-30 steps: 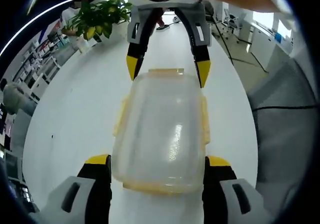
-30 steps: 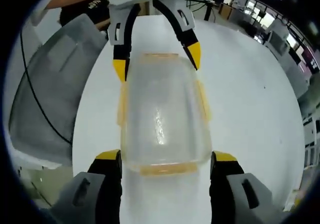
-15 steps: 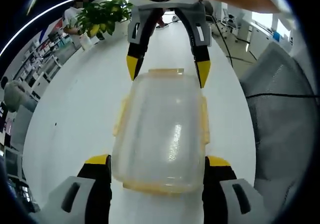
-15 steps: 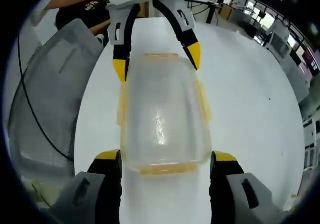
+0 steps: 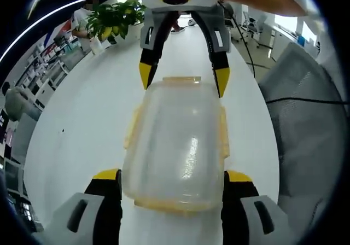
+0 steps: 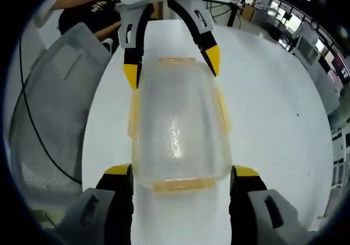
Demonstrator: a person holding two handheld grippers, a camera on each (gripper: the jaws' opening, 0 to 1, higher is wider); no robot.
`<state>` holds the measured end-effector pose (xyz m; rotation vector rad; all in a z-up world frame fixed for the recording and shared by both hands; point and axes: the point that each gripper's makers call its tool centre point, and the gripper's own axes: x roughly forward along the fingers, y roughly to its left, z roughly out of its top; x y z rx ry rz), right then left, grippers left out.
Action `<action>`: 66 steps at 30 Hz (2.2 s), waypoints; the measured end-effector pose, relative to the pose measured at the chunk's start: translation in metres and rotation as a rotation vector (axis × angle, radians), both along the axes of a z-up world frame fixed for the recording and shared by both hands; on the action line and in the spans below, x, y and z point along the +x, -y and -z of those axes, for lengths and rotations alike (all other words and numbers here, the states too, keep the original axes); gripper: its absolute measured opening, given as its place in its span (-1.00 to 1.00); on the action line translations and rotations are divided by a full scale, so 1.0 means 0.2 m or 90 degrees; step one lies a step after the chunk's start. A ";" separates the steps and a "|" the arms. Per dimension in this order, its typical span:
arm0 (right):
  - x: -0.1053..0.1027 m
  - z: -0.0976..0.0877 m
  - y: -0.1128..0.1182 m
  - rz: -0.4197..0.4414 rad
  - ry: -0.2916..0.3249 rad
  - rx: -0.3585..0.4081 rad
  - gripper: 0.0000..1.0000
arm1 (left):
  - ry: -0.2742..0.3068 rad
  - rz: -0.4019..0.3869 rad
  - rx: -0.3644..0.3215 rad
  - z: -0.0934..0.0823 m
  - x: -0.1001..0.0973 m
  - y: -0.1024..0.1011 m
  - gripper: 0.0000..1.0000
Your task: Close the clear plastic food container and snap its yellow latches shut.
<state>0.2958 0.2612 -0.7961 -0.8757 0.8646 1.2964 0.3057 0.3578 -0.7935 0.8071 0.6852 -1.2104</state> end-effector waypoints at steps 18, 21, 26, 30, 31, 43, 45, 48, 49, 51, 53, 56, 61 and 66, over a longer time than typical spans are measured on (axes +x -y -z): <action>0.20 0.00 0.00 0.006 0.001 -0.007 0.38 | -0.001 0.006 -0.002 0.00 0.20 0.00 0.42; 0.25 0.00 0.00 0.009 0.001 -0.001 0.38 | 0.000 0.009 -0.002 0.00 0.25 0.00 0.42; 0.33 0.00 0.00 0.010 0.002 -0.005 0.38 | 0.000 0.008 -0.002 0.00 0.33 0.01 0.42; 0.40 0.00 0.00 0.009 0.002 -0.005 0.38 | 0.000 0.005 -0.009 -0.01 0.40 0.01 0.42; 0.41 0.00 0.00 0.009 0.003 -0.005 0.38 | 0.000 0.005 -0.009 -0.01 0.41 0.01 0.42; 0.55 0.01 -0.01 0.012 0.015 -0.003 0.40 | -0.003 0.007 -0.012 -0.01 0.54 0.02 0.43; 0.58 0.01 0.00 0.014 0.017 0.000 0.40 | -0.004 0.007 -0.011 -0.01 0.57 0.02 0.43; 0.61 0.01 0.00 0.018 0.021 0.004 0.40 | -0.004 0.007 -0.014 -0.01 0.60 0.02 0.43; 0.62 0.01 0.00 0.019 0.022 0.005 0.41 | -0.005 0.007 -0.015 -0.01 0.61 0.02 0.43; 0.63 0.01 0.00 0.021 0.024 0.008 0.41 | -0.005 0.007 -0.015 -0.01 0.63 0.02 0.43; 0.65 0.01 0.00 0.022 0.026 0.010 0.41 | -0.005 0.005 -0.017 -0.01 0.64 0.02 0.43; 0.67 0.01 0.00 0.024 0.028 0.013 0.41 | -0.005 0.006 -0.021 -0.01 0.66 0.03 0.43; 0.69 0.01 0.00 0.028 0.030 0.018 0.42 | -0.004 0.006 -0.022 -0.01 0.68 0.03 0.44; 0.70 0.01 0.00 0.031 0.032 0.020 0.42 | -0.005 0.010 -0.023 0.00 0.70 0.03 0.44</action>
